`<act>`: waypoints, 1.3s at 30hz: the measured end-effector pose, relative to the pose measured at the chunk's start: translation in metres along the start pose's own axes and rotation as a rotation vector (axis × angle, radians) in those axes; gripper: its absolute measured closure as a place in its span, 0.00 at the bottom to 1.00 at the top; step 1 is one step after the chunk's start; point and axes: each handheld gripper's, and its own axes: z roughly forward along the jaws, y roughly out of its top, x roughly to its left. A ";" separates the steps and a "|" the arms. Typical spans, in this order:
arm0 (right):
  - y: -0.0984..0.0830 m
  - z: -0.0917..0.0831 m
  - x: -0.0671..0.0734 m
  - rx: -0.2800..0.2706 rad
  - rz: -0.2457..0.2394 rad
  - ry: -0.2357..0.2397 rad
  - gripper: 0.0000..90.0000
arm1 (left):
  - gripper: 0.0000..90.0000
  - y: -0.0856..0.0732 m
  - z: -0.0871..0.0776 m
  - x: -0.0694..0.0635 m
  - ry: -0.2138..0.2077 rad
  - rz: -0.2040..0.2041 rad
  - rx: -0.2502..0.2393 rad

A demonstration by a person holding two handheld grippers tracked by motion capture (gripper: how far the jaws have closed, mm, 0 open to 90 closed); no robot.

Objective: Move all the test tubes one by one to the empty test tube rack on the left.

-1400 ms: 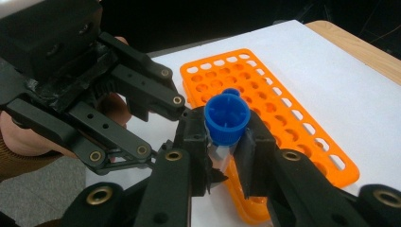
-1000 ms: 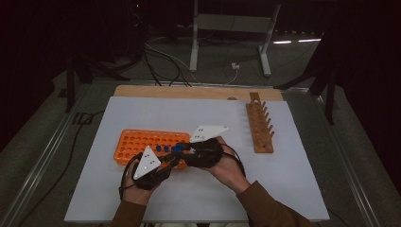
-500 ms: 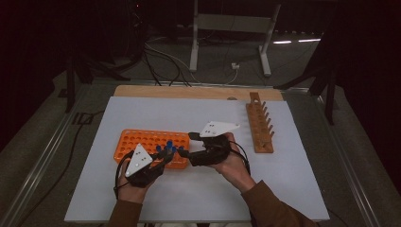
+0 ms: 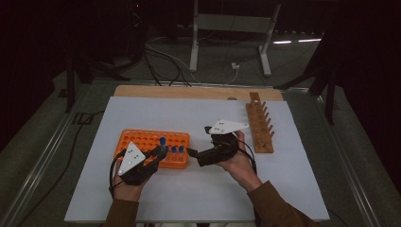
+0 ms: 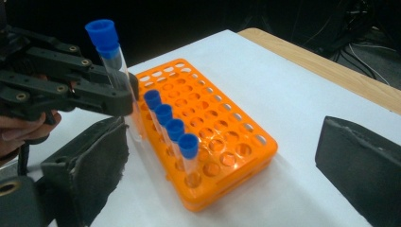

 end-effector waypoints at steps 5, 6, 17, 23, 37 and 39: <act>-0.006 -0.007 -0.007 -0.008 0.013 -0.018 0.00 | 0.87 -0.001 -0.002 0.004 0.031 -0.011 -0.007; -0.008 -0.009 -0.009 -0.009 0.016 -0.022 0.00 | 0.87 -0.001 -0.003 0.006 0.037 -0.012 -0.008; -0.023 -0.030 -0.026 -0.026 0.043 -0.065 0.00 | 0.87 -0.010 -0.004 0.022 0.121 -0.051 -0.016; -0.028 -0.038 -0.032 -0.034 0.055 -0.077 0.00 | 0.87 -0.018 0.000 0.030 0.158 -0.068 -0.003; -0.038 -0.047 -0.039 -0.037 0.079 -0.086 0.00 | 0.87 -0.036 0.015 0.034 0.157 -0.086 0.061; -0.039 -0.047 -0.039 -0.036 0.081 -0.085 0.00 | 0.87 -0.037 0.015 0.033 0.149 -0.084 0.071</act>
